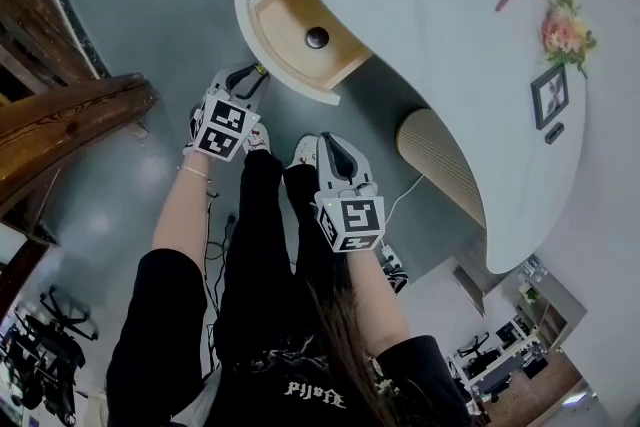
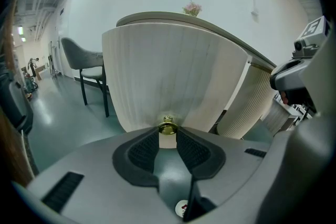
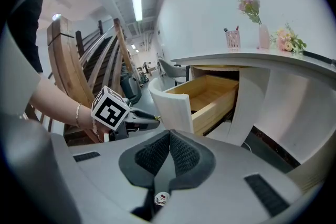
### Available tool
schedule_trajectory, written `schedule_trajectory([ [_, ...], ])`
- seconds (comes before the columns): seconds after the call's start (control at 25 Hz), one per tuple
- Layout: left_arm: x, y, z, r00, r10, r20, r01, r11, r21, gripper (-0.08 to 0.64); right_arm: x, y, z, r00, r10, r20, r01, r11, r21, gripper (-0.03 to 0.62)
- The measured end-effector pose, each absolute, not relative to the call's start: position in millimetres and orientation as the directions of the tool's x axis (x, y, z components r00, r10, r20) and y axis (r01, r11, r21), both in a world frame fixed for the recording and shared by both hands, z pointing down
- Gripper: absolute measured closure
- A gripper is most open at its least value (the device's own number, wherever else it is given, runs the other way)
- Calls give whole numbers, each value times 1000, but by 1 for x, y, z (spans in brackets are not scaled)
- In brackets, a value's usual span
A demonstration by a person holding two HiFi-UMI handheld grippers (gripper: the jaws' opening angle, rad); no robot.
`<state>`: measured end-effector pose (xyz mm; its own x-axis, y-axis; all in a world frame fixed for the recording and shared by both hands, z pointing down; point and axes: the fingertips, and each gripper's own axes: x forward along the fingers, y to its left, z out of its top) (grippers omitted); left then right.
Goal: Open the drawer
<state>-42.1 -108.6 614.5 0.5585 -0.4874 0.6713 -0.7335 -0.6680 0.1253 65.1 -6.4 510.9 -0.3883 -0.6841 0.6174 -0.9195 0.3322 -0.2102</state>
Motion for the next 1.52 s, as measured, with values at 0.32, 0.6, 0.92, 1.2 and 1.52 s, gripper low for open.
schedule_trajectory([
  [0.32, -50, -98, 613, 531, -468, 706, -739, -663, 117, 445, 66, 2, 499, -393, -676, 623, -917, 339, -211, 566],
  [0.6, -55, -91, 611, 517, -449, 729, -730, -676, 102, 444, 62, 5, 492, -409, -668, 622, -909, 359, -211, 566],
  [0.92, -63, -80, 611, 493, -432, 755, -730, -678, 89, 445, 67, 10, 486, -404, -667, 627, -911, 359, -204, 566],
  [1.2, -68, -77, 612, 488, -437, 755, -742, -663, 95, 445, 61, 17, 485, -411, -658, 631, -907, 364, -211, 566],
  [1.52, -72, -73, 612, 478, -422, 770, -745, -660, 100, 445, 51, 30, 487, -422, -641, 641, -903, 362, -232, 566],
])
